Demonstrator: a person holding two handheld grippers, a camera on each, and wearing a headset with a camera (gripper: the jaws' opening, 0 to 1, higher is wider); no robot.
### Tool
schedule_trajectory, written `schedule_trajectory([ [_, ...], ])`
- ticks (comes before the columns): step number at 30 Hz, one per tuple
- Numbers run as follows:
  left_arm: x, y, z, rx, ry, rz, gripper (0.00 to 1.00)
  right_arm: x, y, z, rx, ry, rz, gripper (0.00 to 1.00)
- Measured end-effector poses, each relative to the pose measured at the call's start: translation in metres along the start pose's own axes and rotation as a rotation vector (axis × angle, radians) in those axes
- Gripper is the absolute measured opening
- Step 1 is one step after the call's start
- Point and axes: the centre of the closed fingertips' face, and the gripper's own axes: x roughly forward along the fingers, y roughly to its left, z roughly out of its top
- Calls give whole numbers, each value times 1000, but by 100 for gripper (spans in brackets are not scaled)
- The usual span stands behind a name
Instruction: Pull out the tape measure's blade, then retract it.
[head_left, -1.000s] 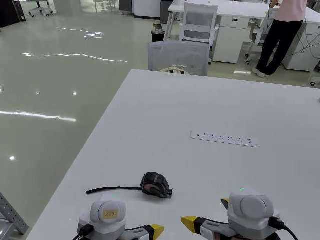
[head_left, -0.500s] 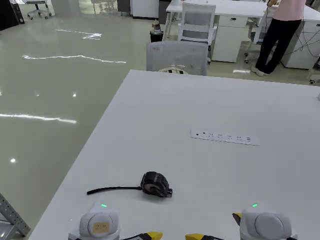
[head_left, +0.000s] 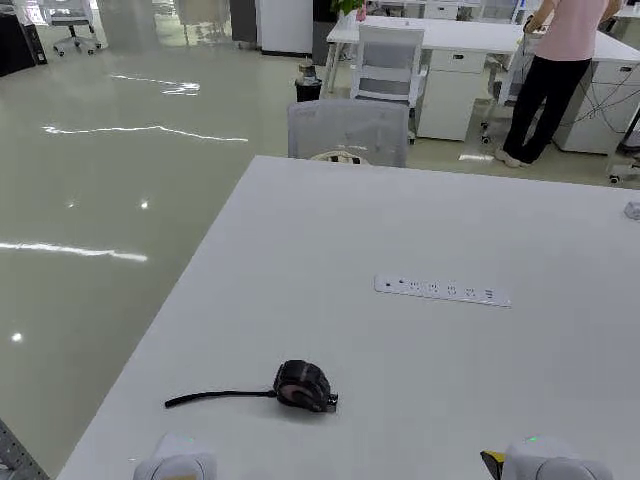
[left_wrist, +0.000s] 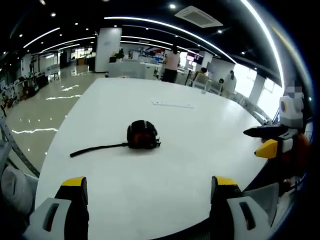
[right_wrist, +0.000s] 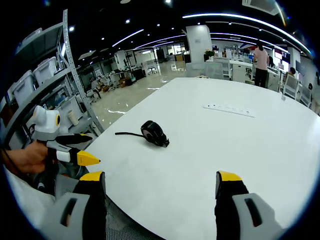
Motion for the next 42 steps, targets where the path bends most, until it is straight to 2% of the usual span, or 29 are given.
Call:
schedule_trajectory([
  [4, -7, 1, 12, -11, -16, 14, 100, -14, -1, 6, -5, -8, -17, 94],
  [17, -22, 3, 12, -32, -9, 15, 100, -22, 1, 9, 17, -15, -33, 93],
  [20, -22, 4, 9, -59, 2, 11, 100, -23, 1, 7, 20, -12, -38, 92],
  [27, -26, 5, 13, -58, -13, 19, 100, -26, 1, 7, 20, -14, -43, 92],
  [32, -28, 6, 12, -53, -13, 27, 100, -27, 1, 5, 28, -17, -46, 91],
  [42, -27, 4, 13, -49, -18, 27, 100, -30, -2, 2, 37, -19, -48, 91],
])
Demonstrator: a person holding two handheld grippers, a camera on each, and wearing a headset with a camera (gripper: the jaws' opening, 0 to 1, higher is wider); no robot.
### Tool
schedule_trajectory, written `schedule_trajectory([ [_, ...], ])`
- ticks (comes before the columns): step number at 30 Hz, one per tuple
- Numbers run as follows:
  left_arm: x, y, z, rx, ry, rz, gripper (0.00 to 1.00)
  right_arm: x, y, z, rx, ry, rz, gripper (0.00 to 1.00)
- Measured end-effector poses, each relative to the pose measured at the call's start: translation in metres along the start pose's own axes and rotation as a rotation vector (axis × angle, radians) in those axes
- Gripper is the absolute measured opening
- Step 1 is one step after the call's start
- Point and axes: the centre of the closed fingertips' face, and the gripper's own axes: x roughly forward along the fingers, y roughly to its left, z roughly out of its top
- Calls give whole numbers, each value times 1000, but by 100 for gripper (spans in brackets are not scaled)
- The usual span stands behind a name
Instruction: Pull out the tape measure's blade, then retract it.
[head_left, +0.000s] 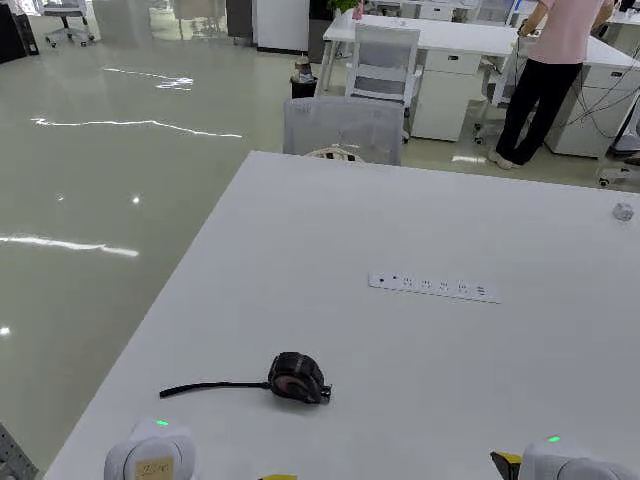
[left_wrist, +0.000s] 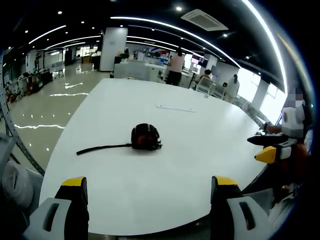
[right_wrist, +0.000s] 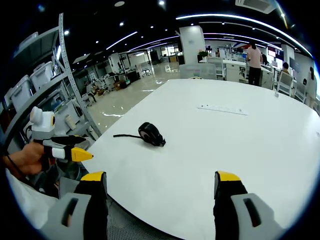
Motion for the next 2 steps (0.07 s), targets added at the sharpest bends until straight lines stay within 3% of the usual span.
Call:
schedule_trajectory([
  [2, 1, -1, 0, 2, 2, 1, 100, 0, -1, -1, 1, 0, -2, 91],
])
